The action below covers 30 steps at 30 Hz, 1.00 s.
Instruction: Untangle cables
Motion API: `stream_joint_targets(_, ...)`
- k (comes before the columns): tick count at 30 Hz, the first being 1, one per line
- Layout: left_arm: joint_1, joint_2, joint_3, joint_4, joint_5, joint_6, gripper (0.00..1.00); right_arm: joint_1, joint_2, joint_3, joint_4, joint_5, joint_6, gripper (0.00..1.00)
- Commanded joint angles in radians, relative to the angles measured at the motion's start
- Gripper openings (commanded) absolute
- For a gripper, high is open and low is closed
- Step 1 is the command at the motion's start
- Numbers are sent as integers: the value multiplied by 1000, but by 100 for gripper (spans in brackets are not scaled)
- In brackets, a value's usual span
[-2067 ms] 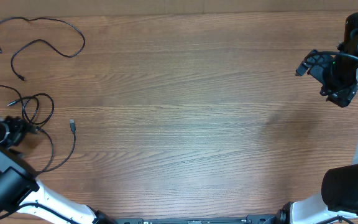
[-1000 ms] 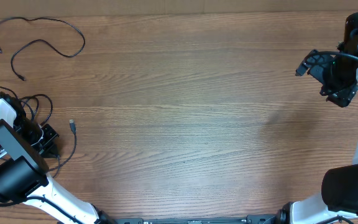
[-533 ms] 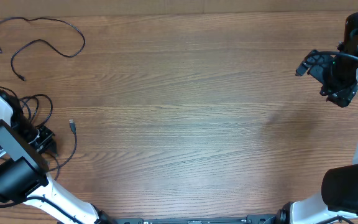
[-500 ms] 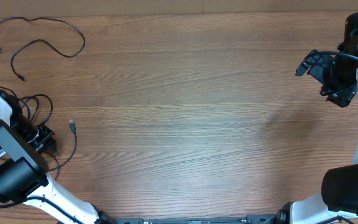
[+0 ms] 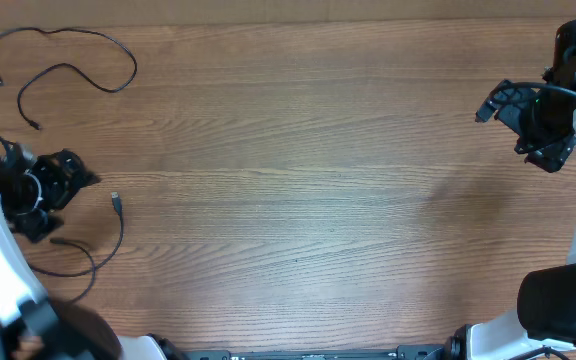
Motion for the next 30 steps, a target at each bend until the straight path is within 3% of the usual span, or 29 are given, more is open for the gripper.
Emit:
stream_joint_targets(1, -166, -185, 4, -6, 149, 159, 100, 0, -1, 1, 3, 6, 0, 100)
stream_joint_targets(8, -605, -362, -37, -15, 19, 191, 100, 0, -1, 1, 3, 6, 0, 100)
stream_joint_targets(11, -785, -434, -62, -13, 18, 119, 100, 0, -1, 1, 3, 6, 0, 100)
stream_joint_targets(13, -837, -465, -64, -15, 17, 82, 100, 0, -1, 1, 3, 6, 0, 100)
stream_joint_targets(24, -886, -709, -64, -93, 18, 44, 100, 0, -1, 1, 3, 6, 0, 100)
stream_joint_targets(30, -886, -750, -64, -227, 17, 44, 100, 0, -1, 1, 3, 6, 0, 100)
